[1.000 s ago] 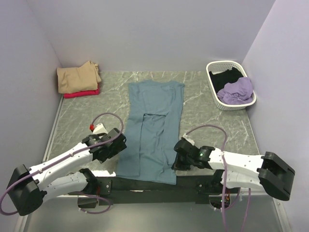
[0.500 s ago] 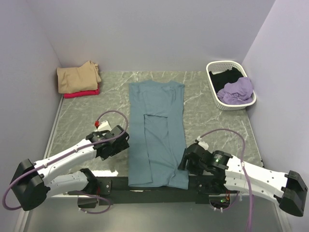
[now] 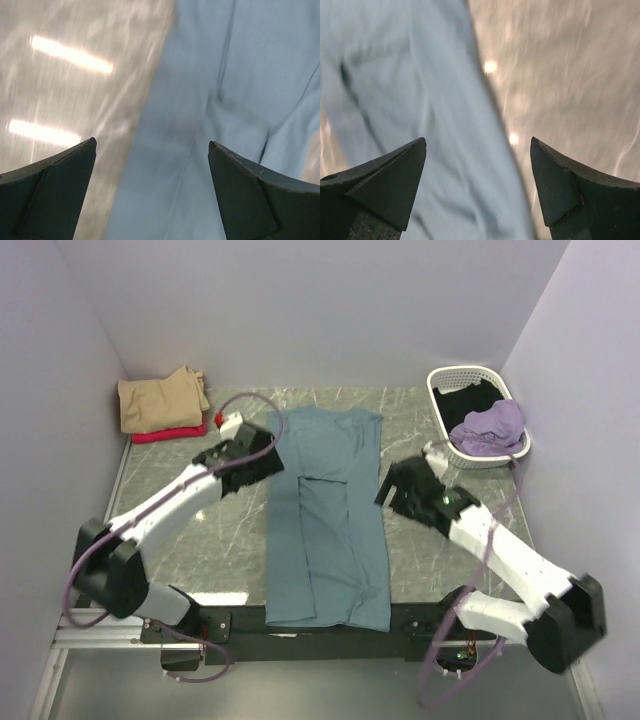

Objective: Fold and stack the t-shirts
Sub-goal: Fold the tshirt

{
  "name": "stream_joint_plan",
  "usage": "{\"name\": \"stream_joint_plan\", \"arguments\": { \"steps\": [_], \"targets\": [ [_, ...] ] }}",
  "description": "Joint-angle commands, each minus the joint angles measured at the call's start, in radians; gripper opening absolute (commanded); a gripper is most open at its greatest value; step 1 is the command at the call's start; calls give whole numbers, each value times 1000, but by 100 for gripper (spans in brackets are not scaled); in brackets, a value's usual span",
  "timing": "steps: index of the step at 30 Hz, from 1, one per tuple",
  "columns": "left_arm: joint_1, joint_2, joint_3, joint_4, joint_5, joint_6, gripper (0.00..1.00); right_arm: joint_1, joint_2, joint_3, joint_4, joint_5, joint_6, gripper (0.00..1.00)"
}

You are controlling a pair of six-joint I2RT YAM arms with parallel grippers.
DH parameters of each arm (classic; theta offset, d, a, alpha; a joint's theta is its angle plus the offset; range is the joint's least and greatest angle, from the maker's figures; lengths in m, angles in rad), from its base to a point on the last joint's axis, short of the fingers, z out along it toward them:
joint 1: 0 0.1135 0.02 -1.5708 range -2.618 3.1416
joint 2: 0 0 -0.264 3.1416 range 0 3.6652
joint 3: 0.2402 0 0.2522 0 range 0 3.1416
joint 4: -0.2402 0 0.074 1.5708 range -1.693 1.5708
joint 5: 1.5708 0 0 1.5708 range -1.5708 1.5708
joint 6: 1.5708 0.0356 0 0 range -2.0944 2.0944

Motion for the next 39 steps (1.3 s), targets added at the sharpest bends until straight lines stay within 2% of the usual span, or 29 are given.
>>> {"name": "stream_joint_plan", "arguments": {
  "steps": [1,3,4,6,8,10,11,15,28,39],
  "targets": [
    [131,169,185,201,146,216,99,-145,227,241,181,-38,-267,91],
    [153,289,297,244,200,272,99,-176,380,340,183,-70,-309,91],
    [162,333,343,262,258,295,99,-185,430,439,160,-88,-320,91],
    [164,476,493,246,278,342,100,-196,546,518,153,-110,-340,91],
    [172,604,620,241,373,378,99,-218,600,596,150,-146,-346,90],
    [182,665,659,273,427,381,100,-240,645,618,173,-183,-350,90],
    [187,706,669,331,497,381,100,-251,654,623,195,-200,-349,90],
    [205,803,745,382,583,372,99,-300,696,640,207,-248,-353,88],
    [236,906,744,511,711,339,99,-383,679,583,242,-303,-373,88],
    [236,993,801,502,743,315,99,-391,696,566,246,-338,-375,88]
  ]
}}
